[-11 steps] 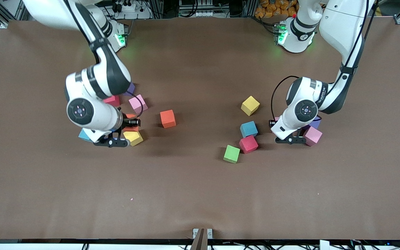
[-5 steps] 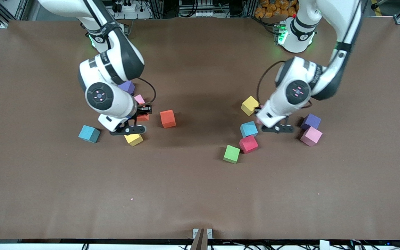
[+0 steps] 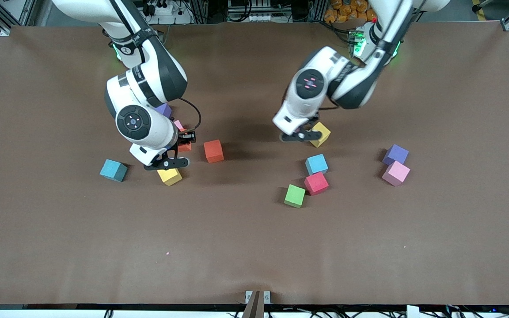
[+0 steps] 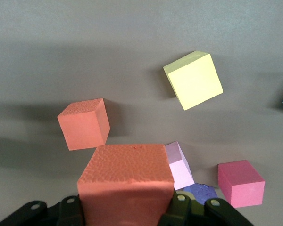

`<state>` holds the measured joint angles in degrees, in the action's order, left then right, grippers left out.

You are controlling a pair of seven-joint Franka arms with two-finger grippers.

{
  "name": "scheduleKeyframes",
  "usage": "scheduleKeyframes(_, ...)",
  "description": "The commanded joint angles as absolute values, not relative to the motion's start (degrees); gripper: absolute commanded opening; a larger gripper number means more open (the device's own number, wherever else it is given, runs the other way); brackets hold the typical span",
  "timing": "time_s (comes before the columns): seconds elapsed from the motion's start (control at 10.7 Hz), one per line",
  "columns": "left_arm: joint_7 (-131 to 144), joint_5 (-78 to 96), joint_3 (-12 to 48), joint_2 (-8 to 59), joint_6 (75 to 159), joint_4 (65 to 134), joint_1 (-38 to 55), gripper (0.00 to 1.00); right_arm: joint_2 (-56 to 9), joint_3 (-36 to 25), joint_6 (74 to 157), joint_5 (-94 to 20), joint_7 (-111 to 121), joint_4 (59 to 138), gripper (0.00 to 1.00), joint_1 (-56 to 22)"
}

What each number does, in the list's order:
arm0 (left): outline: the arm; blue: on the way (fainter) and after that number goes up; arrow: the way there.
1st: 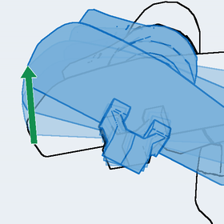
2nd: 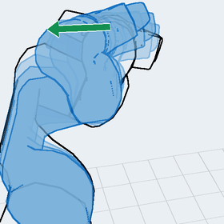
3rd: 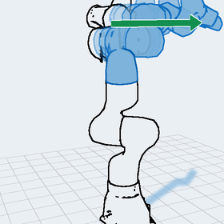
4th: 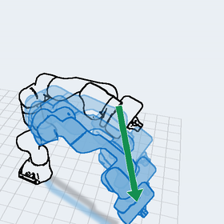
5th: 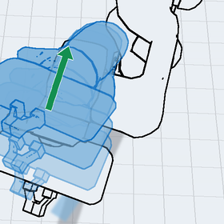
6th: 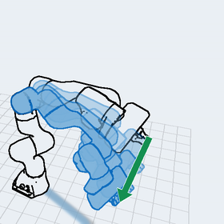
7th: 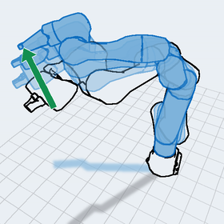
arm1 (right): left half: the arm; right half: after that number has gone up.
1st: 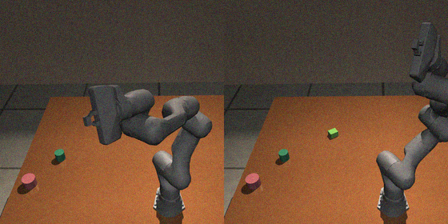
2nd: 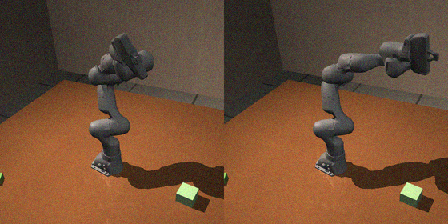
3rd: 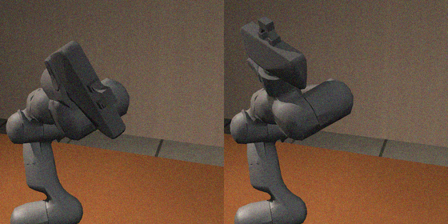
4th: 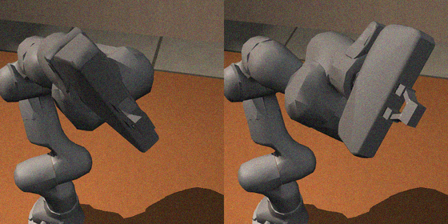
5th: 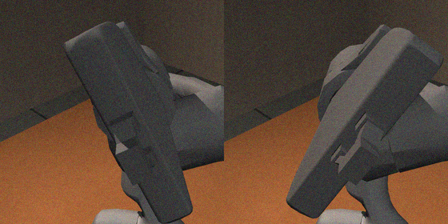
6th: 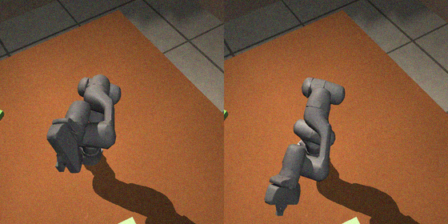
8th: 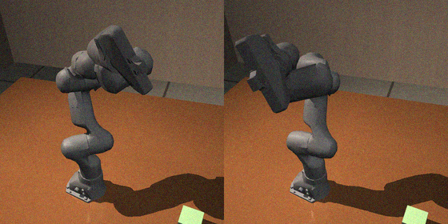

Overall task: Form number 2 with 11 blocks
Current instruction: 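Carry the pink cube to the table middle and release it with the left gripper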

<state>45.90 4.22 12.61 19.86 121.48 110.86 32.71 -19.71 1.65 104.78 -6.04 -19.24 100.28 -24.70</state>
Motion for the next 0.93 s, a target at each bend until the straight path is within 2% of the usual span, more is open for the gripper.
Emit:
scheduleKeyframes(0.0,52.01,5.01,12.3,25.03,121.37,106.44,38.04,0.0,-18.02,1.58,104.32,-6.5,-19.51,101.69,0.4,-24.26)
scheduleKeyframes(0.37,58.26,4.49,12.22,30.4,128.13,105.38,45.6,0.0,-19.95,1.49,108.98,-6.33,-19.42,101.6,0.4,-20.22)
scheduleKeyframes(0.84,60.29,4.13,12.83,32.08,128.85,105.56,49.83,0.03,-20.39,1.49,109.95,-5.98,-18.81,101.51,0.4,-20.13)
